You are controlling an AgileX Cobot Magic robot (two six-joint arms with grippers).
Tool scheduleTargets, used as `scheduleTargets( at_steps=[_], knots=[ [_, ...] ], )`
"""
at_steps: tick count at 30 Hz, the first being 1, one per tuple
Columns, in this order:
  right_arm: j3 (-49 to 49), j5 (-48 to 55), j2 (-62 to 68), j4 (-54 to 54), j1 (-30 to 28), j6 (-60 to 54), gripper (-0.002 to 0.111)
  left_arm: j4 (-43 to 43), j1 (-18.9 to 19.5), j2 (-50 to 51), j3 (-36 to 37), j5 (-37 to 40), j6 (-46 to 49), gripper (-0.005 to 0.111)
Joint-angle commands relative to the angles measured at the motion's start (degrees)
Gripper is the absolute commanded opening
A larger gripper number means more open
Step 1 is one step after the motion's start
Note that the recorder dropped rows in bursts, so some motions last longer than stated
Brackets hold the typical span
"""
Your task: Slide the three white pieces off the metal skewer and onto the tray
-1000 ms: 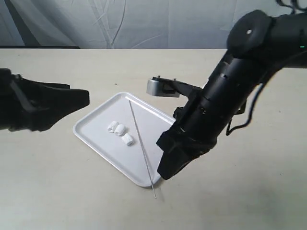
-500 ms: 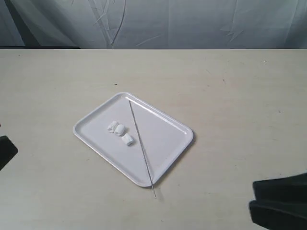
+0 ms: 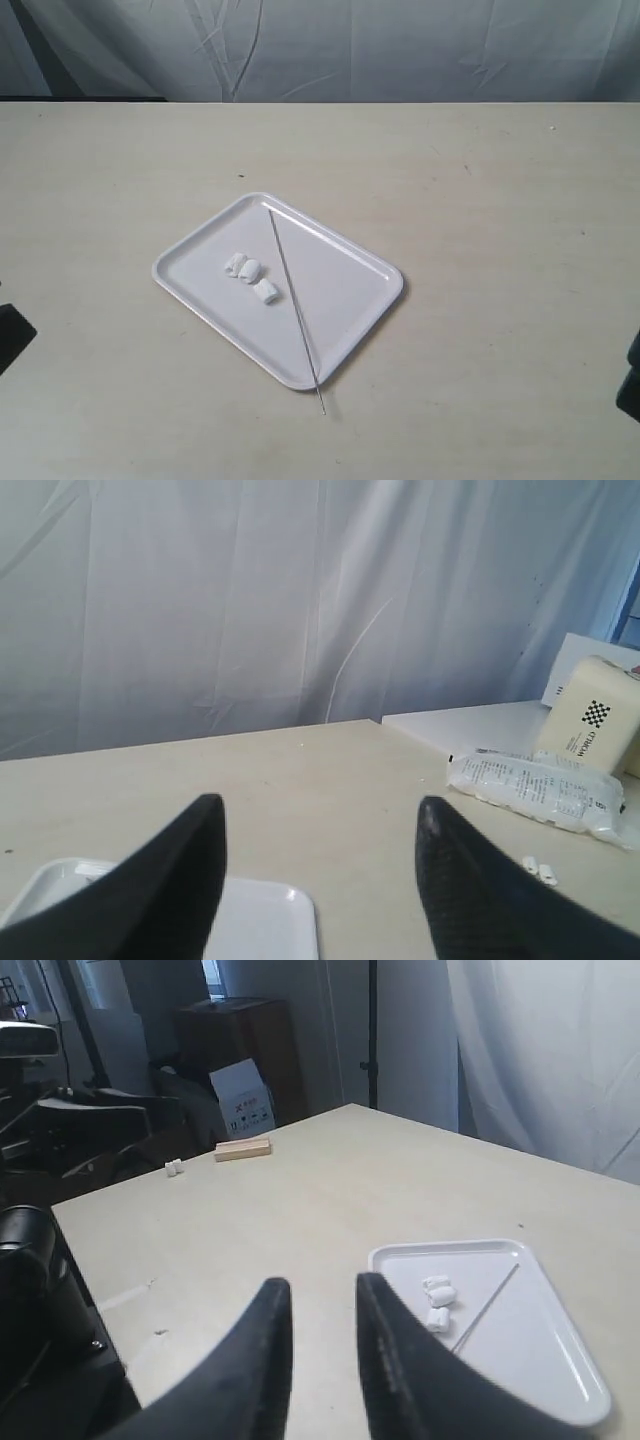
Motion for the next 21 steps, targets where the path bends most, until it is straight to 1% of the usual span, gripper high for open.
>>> scheduleTargets(
  at_steps=[1, 2, 3, 4, 5, 6, 7, 8, 9, 10, 11, 12, 13, 15, 18, 20, 21],
  knots=[
    [0.13, -6.37, -0.64, -5.93, -0.51, -3.65, 0.023, -1.57, -0.04, -2.00, 0.16, 0.67, 1.09, 0.055],
    [0.13, -8.27, -1.06, -6.99, -2.31, -3.88, 0.023, -3.44, -0.04, -2.00, 0.16, 0.67, 1.88, 0.055],
    [0.13, -12.68, -1.87, -7.46, -8.60, -3.88, 0.023, -8.03, -0.04, -2.00, 0.16, 1.32, 4.50, 0.055],
    [0.13, -14.66, -2.00, -7.46, -11.44, -3.88, 0.023, -10.22, -0.04, -2.00, 0.16, 1.69, 5.63, 0.055],
    [0.13, -15.87, -2.28, -7.46, -18.50, -3.88, 0.023, -14.44, -0.04, -2.00, 0.16, 3.02, 7.97, 0.055],
    [0.13, -14.65, -2.28, -7.98, -23.72, -3.88, 0.023, -19.08, -0.04, -2.00, 0.16, 5.07, 10.99, 0.055],
    [0.40, -13.82, -2.28, -8.93, -25.97, -3.88, 0.023, -20.94, -0.04, -2.00, 0.16, 6.38, 12.09, 0.055],
    [1.66, -14.13, -2.28, -10.30, -29.05, -2.60, 0.023, -25.77, -0.04, -2.00, 0.16, 10.12, 16.29, 0.055],
    [2.67, -14.72, -2.28, -10.88, -30.53, -1.79, 0.023, -27.76, -0.04, -2.00, 0.16, 11.86, 19.28, 0.055],
    [5.03, -16.82, -2.28, -11.11, -32.01, 0.82, 0.023, -33.92, -0.04, -2.00, 0.19, 16.36, 27.26, 0.055],
    [6.68, -18.63, -2.28, -11.11, -32.39, 3.01, 0.023, -37.66, -0.04, -2.00, 0.29, 18.35, 30.75, 0.055],
    [9.32, -20.51, -2.28, -11.11, -32.68, 7.52, 0.023, -45.19, -0.04, -2.00, 0.54, 21.57, 42.38, 0.055],
    [10.37, -19.92, -2.28, -11.11, -32.68, 8.12, 0.023, -48.18, -0.04, -2.00, 0.54, 22.77, 48.35, 0.055],
    [11.81, -18.89, -2.28, -13.16, -32.68, 8.13, 0.023, -56.77, -0.04, -2.00, 0.65, 25.02, 63.18, 0.055],
    [12.40, -13.85, -2.28, -24.05, -32.68, 9.64, 0.023, -71.59, -0.04, -2.00, 0.65, 27.49, 80.01, 0.051],
    [12.67, -9.27, -2.28, -33.69, -32.68, 13.79, 0.023, -78.35, -0.04, -2.00, 0.65, 29.49, 89.67, 0.045],
    [12.81, -10.09, -2.28, -35.16, -32.68, 16.99, 0.023, -81.90, -0.04, -2.00, 0.65, 31.78, 95.11, 0.041]
  ],
)
